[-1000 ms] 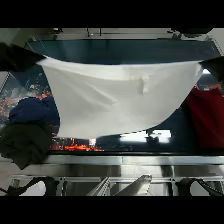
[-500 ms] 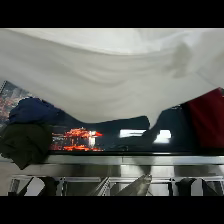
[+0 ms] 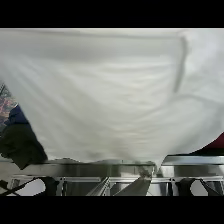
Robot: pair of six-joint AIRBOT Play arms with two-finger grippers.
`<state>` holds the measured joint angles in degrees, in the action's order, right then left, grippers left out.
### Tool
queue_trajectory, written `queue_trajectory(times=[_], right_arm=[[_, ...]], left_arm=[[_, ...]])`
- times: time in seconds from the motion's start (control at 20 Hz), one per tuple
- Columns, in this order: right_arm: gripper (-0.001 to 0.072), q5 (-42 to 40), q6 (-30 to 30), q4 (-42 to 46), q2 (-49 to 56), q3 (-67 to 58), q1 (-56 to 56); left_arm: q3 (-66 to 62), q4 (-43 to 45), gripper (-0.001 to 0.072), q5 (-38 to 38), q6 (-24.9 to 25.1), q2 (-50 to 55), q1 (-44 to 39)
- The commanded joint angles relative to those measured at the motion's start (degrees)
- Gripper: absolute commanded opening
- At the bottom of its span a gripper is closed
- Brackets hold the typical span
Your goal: Fold the shirts.
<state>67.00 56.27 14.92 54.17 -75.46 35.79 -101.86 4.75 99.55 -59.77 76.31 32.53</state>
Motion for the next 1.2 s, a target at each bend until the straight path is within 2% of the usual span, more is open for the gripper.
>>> queue_trajectory(times=[0.0, 0.1, 0.25, 0.45, 0.55, 0.65, 0.75, 1.0, 1.15], right_arm=[[0.0018, 0.5, -0.2, 4.1, 17.1, 0.5, -11.0], [0.0019, -2.6, -1.1, 3.9, 27.6, 0.5, -15.2], [0.0018, -11.7, -3.5, 3.0, 41.2, 0.5, -19.1], [0.0018, -14.3, -11.5, -9.4, 53.4, -0.6, -18.9], [0.0018, -14.3, -15.0, -14.7, 55.9, -0.7, -17.8], [0.0018, -14.3, -16.9, -16.3, 56.5, -0.7, -16.2], [0.0018, -13.3, -16.9, -16.2, 56.5, -0.7, -14.5], [0.0018, -8.3, -16.9, -14.6, 56.5, -0.7, -11.3], [0.0018, -6.9, -17.5, -10.8, 56.5, -0.7, -11.5]], left_arm=[[3.0, 13.9, 0.0020, -4.6, 0.0, 12.1, -10.6], [5.3, 17.1, 0.0019, -8.5, 1.8, 19.3, -12.5], [5.9, 17.2, 0.0018, -12.0, 4.9, 29.6, -12.5], [0.7, 17.3, 0.0017, -13.1, 4.8, 40.3, -11.6], [-2.5, 17.4, 0.0017, -13.2, 4.8, 43.7, -11.4], [-6.2, 19.3, 0.0016, -13.2, 4.8, 46.3, -11.5], [-8.7, 21.9, 0.0016, -12.7, 3.8, 47.7, -11.5], [-10.8, 35.2, 0.0015, -11.1, -1.0, 48.2, -11.5], [-10.8, 36.0, 0.0015, -11.6, -0.7, 48.3, -12.9]])
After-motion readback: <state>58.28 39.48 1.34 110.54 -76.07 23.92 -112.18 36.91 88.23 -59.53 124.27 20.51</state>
